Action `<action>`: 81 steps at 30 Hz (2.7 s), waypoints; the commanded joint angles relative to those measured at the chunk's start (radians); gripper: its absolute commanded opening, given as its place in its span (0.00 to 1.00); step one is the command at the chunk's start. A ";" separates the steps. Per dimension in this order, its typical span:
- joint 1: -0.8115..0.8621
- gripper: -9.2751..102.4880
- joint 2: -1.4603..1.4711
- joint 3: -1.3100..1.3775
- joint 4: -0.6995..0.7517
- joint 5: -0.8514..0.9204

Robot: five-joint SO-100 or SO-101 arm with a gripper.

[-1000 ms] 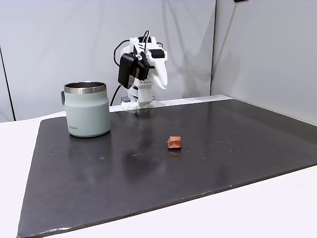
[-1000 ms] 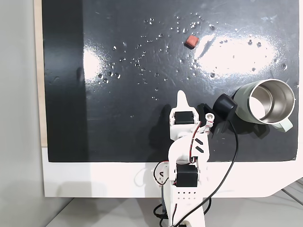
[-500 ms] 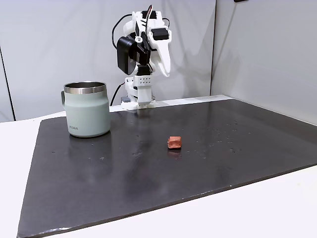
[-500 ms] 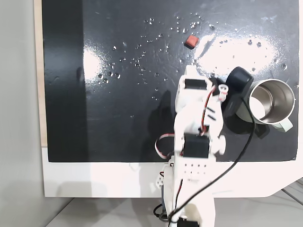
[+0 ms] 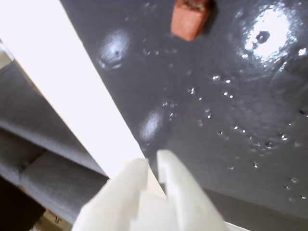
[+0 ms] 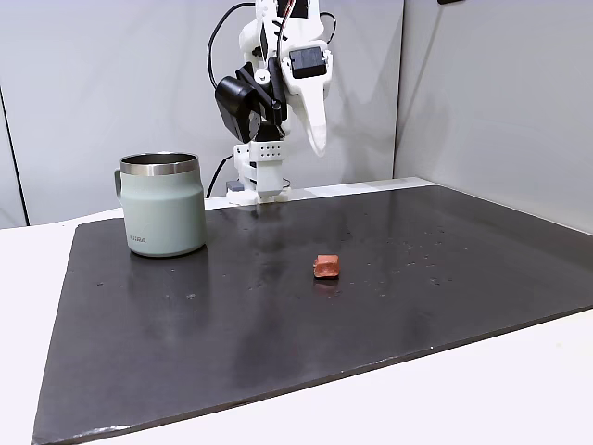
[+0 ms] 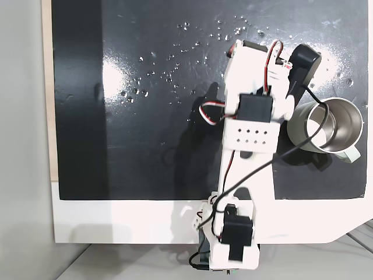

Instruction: Grasp a cube and put it in the cup.

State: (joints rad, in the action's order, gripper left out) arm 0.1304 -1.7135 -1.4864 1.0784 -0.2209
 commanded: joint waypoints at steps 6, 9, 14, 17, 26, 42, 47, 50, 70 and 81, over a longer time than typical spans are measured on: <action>0.012 0.08 0.163 0.272 0.120 -0.095; 0.009 0.08 0.252 0.379 0.173 -0.118; 0.005 0.08 0.396 0.551 0.270 -0.153; 0.003 0.08 0.465 0.641 0.319 -0.170; -0.002 0.08 0.584 0.796 0.405 -0.207; 0.009 0.32 0.718 0.991 0.548 -0.247; 0.014 0.32 0.739 0.992 0.549 -0.249; 0.018 0.32 0.769 1.003 0.551 -0.253; 0.009 0.32 1.043 1.256 0.597 -0.235; -0.005 0.32 1.152 1.339 0.597 -0.222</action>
State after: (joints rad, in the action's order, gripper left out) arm 0.1335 -0.5568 -0.2086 1.6720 -0.4525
